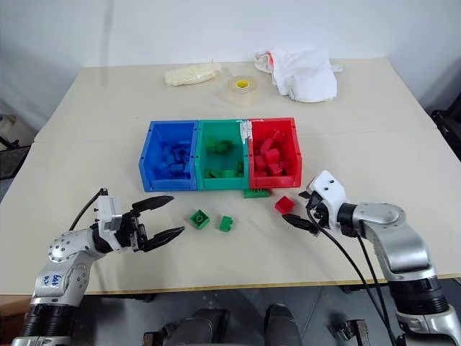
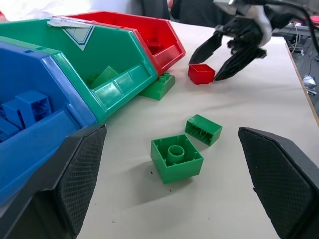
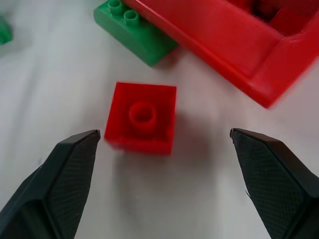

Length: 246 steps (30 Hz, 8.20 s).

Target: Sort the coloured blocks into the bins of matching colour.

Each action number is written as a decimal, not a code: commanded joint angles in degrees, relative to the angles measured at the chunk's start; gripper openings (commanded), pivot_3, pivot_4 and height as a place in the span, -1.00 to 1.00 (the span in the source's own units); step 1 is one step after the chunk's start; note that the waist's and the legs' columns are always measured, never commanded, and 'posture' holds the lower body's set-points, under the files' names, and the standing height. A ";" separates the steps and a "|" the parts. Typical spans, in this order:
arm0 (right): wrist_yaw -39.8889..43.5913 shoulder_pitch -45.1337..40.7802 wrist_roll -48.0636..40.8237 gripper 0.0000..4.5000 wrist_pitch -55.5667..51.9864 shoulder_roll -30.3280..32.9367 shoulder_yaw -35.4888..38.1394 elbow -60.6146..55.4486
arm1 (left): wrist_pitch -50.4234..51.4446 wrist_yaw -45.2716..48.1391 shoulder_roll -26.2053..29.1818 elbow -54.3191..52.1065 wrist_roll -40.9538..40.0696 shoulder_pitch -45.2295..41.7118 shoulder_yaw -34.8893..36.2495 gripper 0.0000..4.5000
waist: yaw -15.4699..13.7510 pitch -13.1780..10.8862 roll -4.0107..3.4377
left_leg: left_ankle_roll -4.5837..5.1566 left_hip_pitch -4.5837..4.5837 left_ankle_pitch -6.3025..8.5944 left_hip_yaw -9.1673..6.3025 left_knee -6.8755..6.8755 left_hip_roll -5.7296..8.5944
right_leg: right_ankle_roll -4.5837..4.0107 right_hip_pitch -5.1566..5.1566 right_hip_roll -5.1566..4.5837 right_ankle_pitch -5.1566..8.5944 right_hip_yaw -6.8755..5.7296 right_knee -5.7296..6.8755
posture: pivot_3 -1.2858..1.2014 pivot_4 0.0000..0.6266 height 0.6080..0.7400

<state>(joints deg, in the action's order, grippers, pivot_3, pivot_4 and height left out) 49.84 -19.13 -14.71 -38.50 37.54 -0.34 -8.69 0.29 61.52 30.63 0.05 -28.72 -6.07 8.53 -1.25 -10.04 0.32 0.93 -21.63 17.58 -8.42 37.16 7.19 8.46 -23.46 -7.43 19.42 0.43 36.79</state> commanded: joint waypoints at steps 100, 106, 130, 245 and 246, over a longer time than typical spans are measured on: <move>3.07 -4.92 -3.61 0.99 13.11 -5.39 -6.23 10.21 | 0.06 4.32 1.30 -6.56 -2.88 6.94 3.78 1.00 | 0.41 0.00 0.04 | 0.03 0.05 0.03 0.08 0.04 -0.02 | 0.01 0.01 -0.01 -0.01 -0.02 0.07 | 0.03 -0.52 1.00; 2.70 -7.68 -1.94 0.99 15.18 -8.84 -7.70 13.52 | 0.19 3.46 1.09 -8.12 -3.08 8.39 4.04 1.00 | 1.15 0.00 0.04 | 0.03 0.05 0.03 0.08 0.04 -0.02 | 0.00 0.00 -0.01 -0.01 -0.02 0.08 | 0.03 -0.52 1.00; 4.45 -6.43 -2.34 0.99 11.16 -6.32 -7.07 5.18 | -0.84 3.38 0.36 -5.85 -2.68 7.00 3.13 1.00 | 1.32 0.00 0.04 | 0.01 0.09 0.04 0.06 0.03 -0.04 | -0.01 0.01 0.00 -0.02 -0.02 0.10 | 0.03 -0.52 1.00; 22.87 -4.85 -9.19 0.98 15.38 9.26 3.12 -0.54 | -5.69 3.91 -1.75 2.34 -1.07 2.69 1.83 1.00 | 2.13 0.00 0.04 | 0.02 0.06 0.12 0.05 0.01 -0.03 | 0.00 -0.04 -0.03 -0.03 -0.10 0.07 | 0.03 -0.52 1.00; 23.67 -1.71 -9.27 0.98 15.97 11.17 4.48 -1.18 | -5.74 3.95 -1.67 2.36 -1.03 2.98 1.98 1.00 | 1.91 0.00 0.03 | 0.02 0.05 0.12 0.07 0.01 -0.02 | -0.01 -0.05 -0.03 -0.03 -0.10 0.07 | 0.03 -0.52 1.00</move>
<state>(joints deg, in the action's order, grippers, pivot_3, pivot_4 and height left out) 72.04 -22.49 -22.40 -23.00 46.85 1.07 -6.96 -4.53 65.05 28.22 3.11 -29.28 -3.78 9.66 0.66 -10.04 0.36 0.96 -21.57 17.70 -8.34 37.17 7.15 8.46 -23.50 -7.46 19.39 0.34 36.85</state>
